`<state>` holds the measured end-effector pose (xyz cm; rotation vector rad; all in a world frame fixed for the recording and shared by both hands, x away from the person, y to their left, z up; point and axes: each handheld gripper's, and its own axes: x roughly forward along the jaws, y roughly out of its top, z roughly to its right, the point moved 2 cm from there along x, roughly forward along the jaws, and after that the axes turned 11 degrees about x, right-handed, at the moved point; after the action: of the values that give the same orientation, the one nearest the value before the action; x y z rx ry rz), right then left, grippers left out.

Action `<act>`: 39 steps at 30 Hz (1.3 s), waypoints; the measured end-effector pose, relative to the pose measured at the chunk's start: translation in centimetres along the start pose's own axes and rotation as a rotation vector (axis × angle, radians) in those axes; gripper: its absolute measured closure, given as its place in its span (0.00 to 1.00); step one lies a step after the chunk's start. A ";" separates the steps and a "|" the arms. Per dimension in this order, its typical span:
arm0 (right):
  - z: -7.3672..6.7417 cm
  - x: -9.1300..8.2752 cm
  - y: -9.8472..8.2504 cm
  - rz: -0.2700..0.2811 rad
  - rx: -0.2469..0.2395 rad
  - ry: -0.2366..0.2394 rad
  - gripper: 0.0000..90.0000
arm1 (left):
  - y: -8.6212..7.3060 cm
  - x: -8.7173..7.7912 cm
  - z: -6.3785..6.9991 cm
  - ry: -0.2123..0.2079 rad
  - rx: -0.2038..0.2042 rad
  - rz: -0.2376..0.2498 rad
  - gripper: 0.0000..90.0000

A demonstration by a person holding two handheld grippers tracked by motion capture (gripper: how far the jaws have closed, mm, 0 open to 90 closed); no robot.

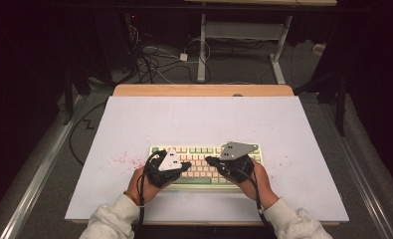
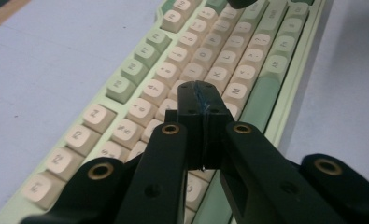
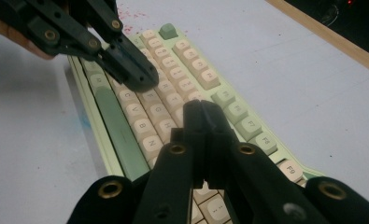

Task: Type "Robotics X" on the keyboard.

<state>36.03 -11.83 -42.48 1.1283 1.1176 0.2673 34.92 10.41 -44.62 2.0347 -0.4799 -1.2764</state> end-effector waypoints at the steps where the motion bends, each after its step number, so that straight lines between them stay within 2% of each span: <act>1: 0.0 -0.1 0.0 -0.002 -0.003 0.002 1.00 | -0.1 -0.2 -0.1 0.004 -0.013 0.009 0.97; 10: 0.3 -0.1 0.0 0.003 0.001 -0.004 1.00 | -1.2 -1.8 -0.8 0.049 -0.033 0.022 0.97; 30: 1.0 0.6 -0.2 -0.017 0.005 -0.017 1.00 | -3.8 -3.9 -0.6 0.081 -0.058 0.001 0.97; 36: 1.1 1.7 -0.3 -0.041 0.006 -0.024 1.00 | -5.2 -4.8 -0.4 0.088 -0.088 -0.002 0.97; 39: 1.2 2.2 -0.7 -0.071 -0.002 -0.038 1.00 | -5.7 -5.1 -0.2 0.088 -0.092 -0.012 0.97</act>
<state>37.78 -11.39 -44.31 1.0855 1.1214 0.1905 32.54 17.72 -45.34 2.0093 -0.3624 -1.1883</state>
